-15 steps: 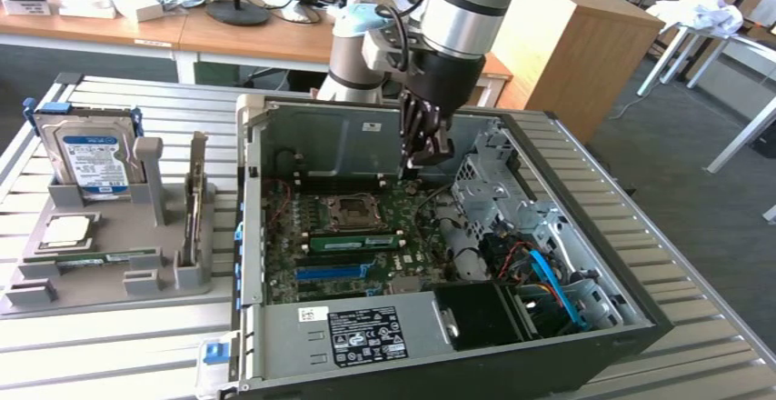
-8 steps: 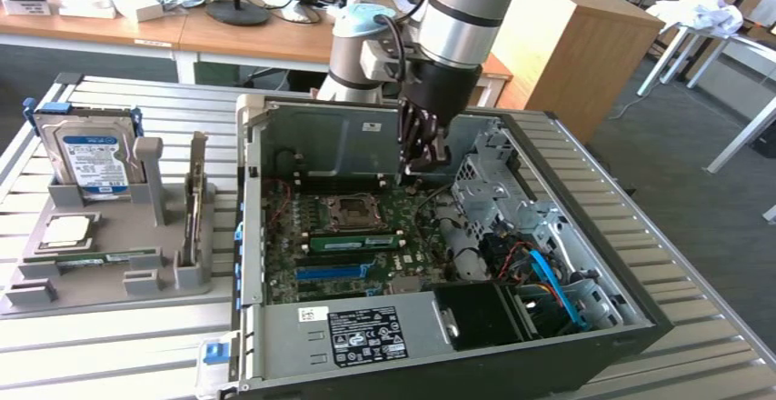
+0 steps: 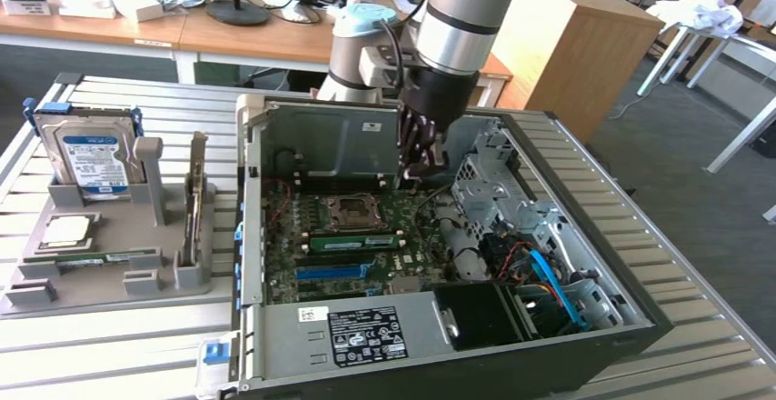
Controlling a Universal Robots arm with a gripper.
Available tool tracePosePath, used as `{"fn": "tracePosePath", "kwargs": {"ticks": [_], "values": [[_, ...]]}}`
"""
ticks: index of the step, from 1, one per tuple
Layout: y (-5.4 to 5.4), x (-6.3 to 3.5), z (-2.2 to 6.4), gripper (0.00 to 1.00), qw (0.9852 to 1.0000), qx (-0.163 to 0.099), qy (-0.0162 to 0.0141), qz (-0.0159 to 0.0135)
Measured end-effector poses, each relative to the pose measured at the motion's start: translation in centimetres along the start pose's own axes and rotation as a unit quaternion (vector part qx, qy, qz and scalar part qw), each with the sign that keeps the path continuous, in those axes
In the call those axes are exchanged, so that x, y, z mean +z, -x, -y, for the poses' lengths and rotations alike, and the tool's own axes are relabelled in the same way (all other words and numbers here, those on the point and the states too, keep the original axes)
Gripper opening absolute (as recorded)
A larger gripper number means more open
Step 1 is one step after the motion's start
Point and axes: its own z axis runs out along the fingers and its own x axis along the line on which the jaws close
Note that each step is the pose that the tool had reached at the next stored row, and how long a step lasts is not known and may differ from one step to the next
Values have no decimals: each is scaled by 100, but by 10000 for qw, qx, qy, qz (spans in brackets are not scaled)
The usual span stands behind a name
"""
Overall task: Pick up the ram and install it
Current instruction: 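Press down the ram until it locks into place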
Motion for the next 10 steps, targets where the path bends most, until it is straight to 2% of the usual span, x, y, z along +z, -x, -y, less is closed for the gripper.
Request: {"fn": "tracePosePath", "kwargs": {"ticks": [10], "values": [[0, 72, 1, 10, 10000, 0, -2, -1]]}}
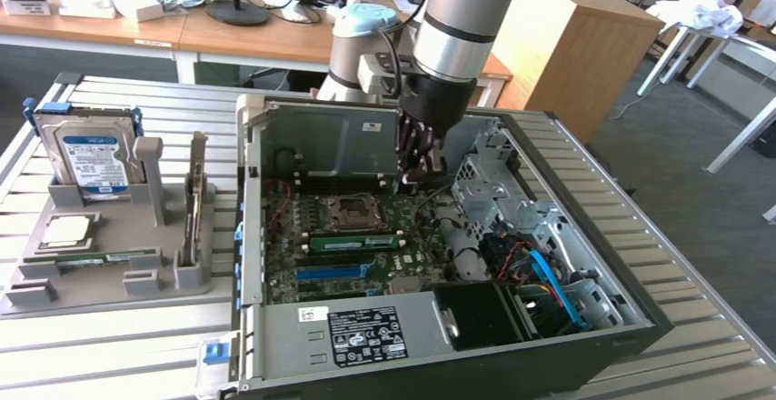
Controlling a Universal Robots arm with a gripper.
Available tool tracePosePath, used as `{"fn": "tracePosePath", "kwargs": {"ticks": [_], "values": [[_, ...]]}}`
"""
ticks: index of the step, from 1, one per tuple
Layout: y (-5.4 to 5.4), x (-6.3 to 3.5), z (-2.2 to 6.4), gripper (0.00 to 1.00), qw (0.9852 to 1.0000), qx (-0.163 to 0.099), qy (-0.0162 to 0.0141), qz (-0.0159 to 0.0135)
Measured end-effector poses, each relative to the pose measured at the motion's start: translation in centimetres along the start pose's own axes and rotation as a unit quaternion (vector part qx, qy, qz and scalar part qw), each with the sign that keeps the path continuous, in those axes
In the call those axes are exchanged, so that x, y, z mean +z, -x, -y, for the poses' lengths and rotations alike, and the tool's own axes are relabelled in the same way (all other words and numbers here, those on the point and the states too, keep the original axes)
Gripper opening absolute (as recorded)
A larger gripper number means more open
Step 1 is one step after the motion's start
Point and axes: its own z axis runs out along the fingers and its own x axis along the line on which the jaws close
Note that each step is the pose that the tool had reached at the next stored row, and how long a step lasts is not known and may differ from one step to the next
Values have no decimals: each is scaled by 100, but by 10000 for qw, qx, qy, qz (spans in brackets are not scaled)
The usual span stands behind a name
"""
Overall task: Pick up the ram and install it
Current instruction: 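Press down the ram until it locks into place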
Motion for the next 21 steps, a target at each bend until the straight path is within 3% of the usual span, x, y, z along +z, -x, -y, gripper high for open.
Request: {"fn": "tracePosePath", "kwargs": {"ticks": [21], "values": [[1, 123, 3, 10, 10000, 0, 0, 0]]}}
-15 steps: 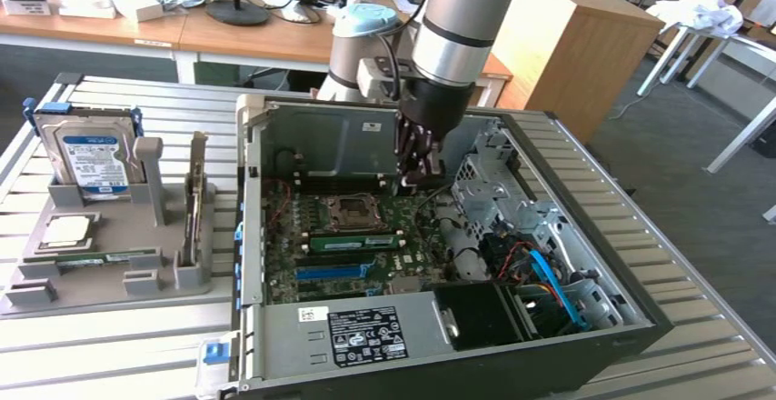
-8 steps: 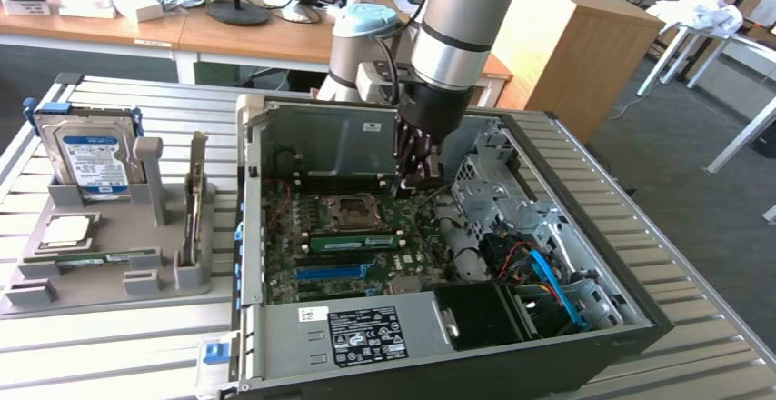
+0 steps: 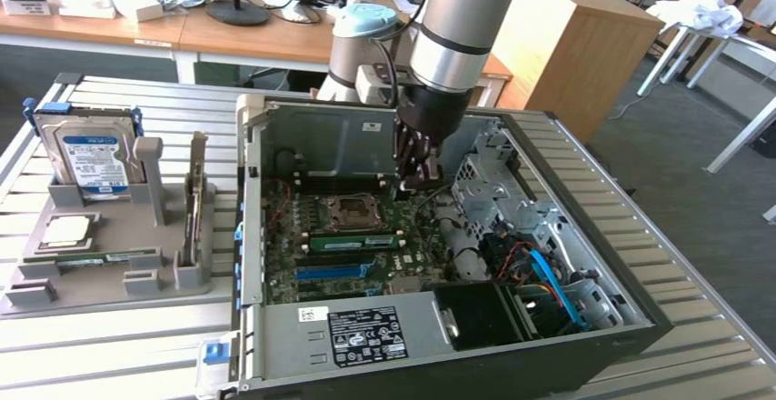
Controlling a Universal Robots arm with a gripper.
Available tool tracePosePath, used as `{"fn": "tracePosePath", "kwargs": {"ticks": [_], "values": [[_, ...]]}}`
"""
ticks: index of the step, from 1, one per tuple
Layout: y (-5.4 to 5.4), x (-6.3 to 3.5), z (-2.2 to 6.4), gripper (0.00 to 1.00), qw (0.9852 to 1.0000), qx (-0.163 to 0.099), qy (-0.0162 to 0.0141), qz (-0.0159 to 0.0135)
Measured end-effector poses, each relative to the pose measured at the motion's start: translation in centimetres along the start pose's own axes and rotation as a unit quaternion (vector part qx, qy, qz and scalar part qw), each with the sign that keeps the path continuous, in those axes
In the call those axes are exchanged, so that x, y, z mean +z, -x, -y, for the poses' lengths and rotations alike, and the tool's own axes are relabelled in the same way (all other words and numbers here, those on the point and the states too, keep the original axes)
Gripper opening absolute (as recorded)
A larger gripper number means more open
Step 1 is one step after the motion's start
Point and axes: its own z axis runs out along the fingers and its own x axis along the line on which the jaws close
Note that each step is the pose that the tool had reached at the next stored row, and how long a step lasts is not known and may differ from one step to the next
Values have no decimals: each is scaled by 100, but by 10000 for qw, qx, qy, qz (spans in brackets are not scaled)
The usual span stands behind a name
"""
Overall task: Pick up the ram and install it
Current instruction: 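Press down the ram until it locks into place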
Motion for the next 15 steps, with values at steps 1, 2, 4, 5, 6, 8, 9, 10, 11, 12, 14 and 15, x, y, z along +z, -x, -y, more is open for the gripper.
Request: {"fn": "tracePosePath", "kwargs": {"ticks": [1, 2, 4, 5, 6, 8, 9, 10, 11, 12, 14, 15], "values": [[0, 4, 0, 10, 10000, 0, 0, 0], [0, 10, 0, 10, 10000, 0, 0, -1], [0, 23, 0, 10, 10000, 1, -2, -3], [0, 30, 0, 10, 10000, 0, -2, -5], [0, 38, 1, 10, 10000, 0, -3, -6], [0, 54, 1, 10, 10000, 0, -5, -10], [0, 61, 1, 10, 10000, 1, -6, -13], [0, 66, 1, 10, 10000, 0, -6, -16], [0, 71, 1, 10, 10000, 0, -7, -20], [0, 75, 1, 10, 10000, 1, -7, -23], [0, 85, 1, 10, 10000, 1, -9, -28], [0, 89, 1, 10, 10000, 1, -9, -30]]}}
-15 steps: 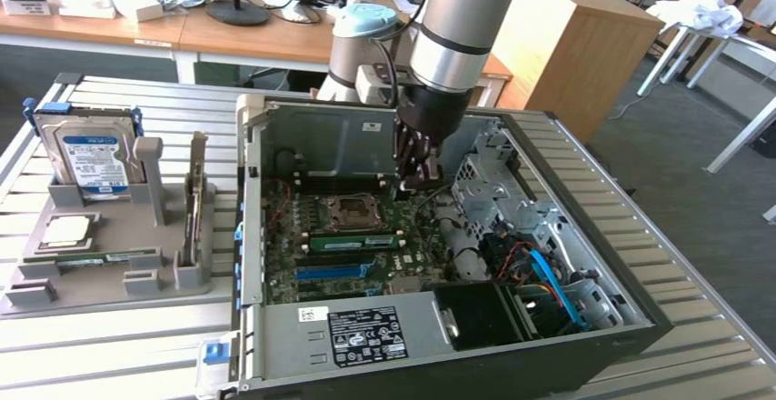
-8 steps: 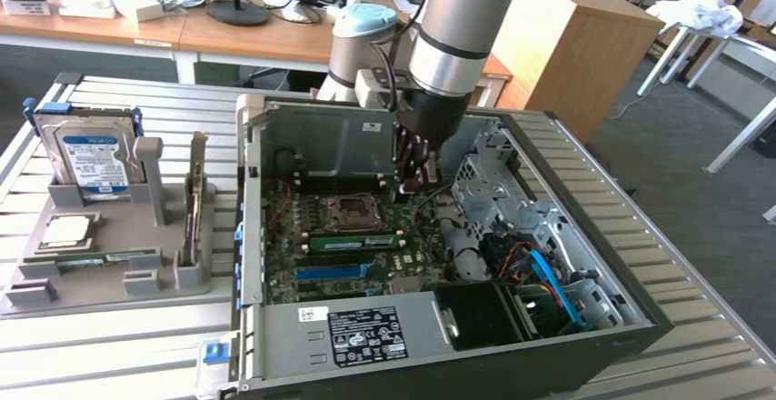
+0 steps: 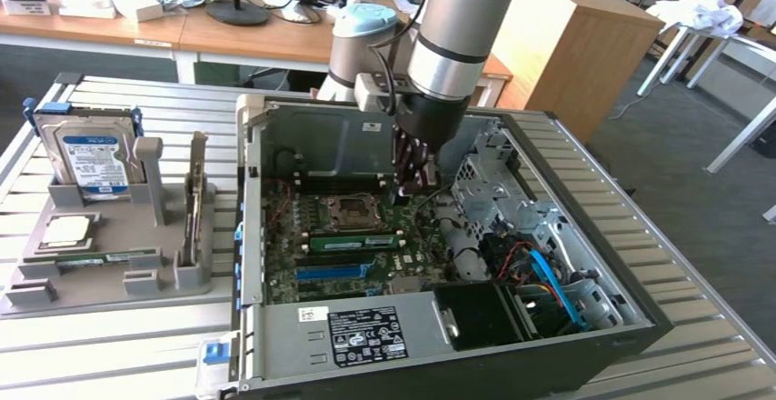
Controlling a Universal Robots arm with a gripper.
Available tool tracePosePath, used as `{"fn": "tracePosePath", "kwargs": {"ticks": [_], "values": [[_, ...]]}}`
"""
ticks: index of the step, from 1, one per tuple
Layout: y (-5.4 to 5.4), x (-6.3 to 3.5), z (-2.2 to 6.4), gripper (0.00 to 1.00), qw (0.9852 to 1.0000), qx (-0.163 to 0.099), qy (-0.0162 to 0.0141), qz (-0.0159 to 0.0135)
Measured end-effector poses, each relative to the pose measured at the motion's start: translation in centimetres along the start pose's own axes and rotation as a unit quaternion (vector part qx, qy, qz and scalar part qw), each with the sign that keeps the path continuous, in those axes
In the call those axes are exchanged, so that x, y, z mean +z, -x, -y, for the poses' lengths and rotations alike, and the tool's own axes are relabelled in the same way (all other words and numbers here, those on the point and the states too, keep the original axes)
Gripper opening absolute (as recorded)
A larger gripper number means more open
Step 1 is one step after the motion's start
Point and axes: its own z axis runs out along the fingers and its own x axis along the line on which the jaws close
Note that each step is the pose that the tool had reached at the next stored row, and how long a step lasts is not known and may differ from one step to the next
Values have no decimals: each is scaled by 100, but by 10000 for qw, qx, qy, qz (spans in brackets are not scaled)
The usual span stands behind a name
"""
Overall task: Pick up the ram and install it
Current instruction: 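Press down the ram until it locks into place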
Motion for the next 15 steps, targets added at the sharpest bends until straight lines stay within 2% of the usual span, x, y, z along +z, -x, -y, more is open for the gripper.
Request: {"fn": "tracePosePath", "kwargs": {"ticks": [15], "values": [[1, 60, 1, 10, 10000, 0, -2, -4]]}}
